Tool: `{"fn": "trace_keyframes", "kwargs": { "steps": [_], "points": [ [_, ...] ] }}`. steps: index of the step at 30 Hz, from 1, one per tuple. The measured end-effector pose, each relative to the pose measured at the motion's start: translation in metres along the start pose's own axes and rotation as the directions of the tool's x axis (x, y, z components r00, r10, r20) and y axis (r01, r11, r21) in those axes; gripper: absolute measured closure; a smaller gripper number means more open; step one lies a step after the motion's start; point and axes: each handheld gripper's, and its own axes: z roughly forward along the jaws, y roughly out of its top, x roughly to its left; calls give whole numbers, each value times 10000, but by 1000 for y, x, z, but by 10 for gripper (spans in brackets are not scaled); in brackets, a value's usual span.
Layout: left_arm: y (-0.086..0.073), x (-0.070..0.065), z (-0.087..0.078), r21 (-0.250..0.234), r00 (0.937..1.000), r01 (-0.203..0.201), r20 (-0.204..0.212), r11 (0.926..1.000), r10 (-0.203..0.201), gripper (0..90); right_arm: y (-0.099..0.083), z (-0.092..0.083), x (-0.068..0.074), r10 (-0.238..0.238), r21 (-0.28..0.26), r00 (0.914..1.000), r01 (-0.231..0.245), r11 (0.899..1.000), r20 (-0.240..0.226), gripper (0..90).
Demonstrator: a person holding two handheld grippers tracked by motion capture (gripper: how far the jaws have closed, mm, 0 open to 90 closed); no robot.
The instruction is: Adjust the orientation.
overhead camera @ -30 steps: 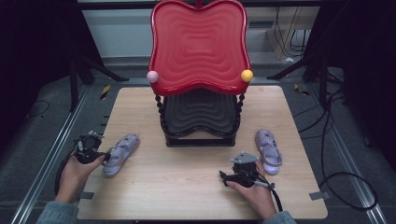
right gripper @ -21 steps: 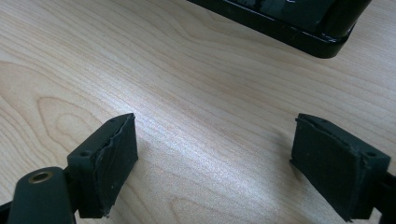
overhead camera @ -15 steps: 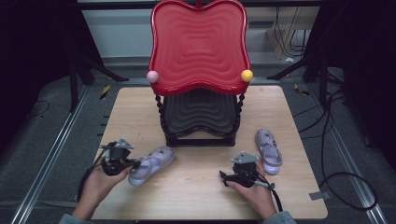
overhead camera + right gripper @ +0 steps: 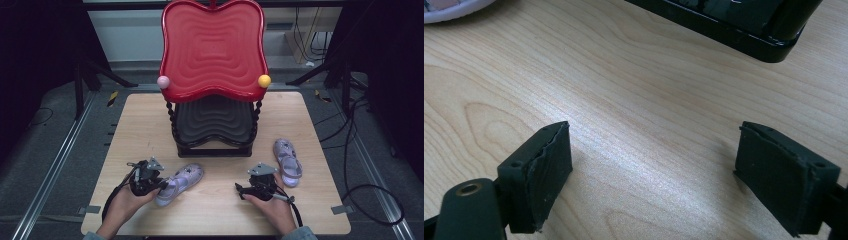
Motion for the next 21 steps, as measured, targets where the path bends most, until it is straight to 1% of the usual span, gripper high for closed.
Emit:
{"fn": "trace_keyframes", "kwargs": {
  "steps": [2, 4, 5, 7, 10, 11, 13, 16, 19, 21],
  "points": [
    [0, -4, -9, -264, 9998, -60, -178, 9996, 55, 661, 0, 0, 0, -3, -1, 10000, 3, 10000, 3, 150],
    [2, -9, -23, -546, 9990, -153, -422, 9984, 130, 630, 0, 0, 0, 1, 0, 10000, -1, 10000, 2, 150],
    [3, -12, -29, -627, 9989, -184, -446, 9979, 156, 625, 0, 0, 0, 10, -2, 10000, -10, 10000, -12, 150],
    [5, -19, -41, -849, 9991, -279, -346, 9960, 250, 637, 0, 0, 0, 4, 0, 10000, -4, 10000, 1, 150],
    [9, -28, -46, -875, 9990, -422, -158, 9953, 410, 649, 0, 0, 0, 0, 1, 10000, 0, 10000, 3, 150],
    [10, -32, -47, -820, 9985, -547, -146, 9951, 537, 642, 0, 0, 0, -1, 0, 10000, 1, 10000, 2, 150],
    [12, -39, -44, -740, 9976, -684, 59, 9949, 690, 616, 0, 0, 0, 6, -2, 10000, -6, 10000, 5, 149],
    [12, -43, -37, -630, 9974, -672, 227, 9957, 688, 605, 0, 0, 0, 11, -1, 10000, -11, 10000, 8, 149],
    [11, -46, -27, -287, 9960, -804, 356, 9963, 814, 604, 0, 0, 0, 14, 3, 10000, -14, 10000, 9, 149],
    [10, -48, -20, -41, 9958, -842, 369, 9964, 843, 610, 0, 0, 0, 12, -1, 10000, -12, 10000, 7, 149]
  ]
}}
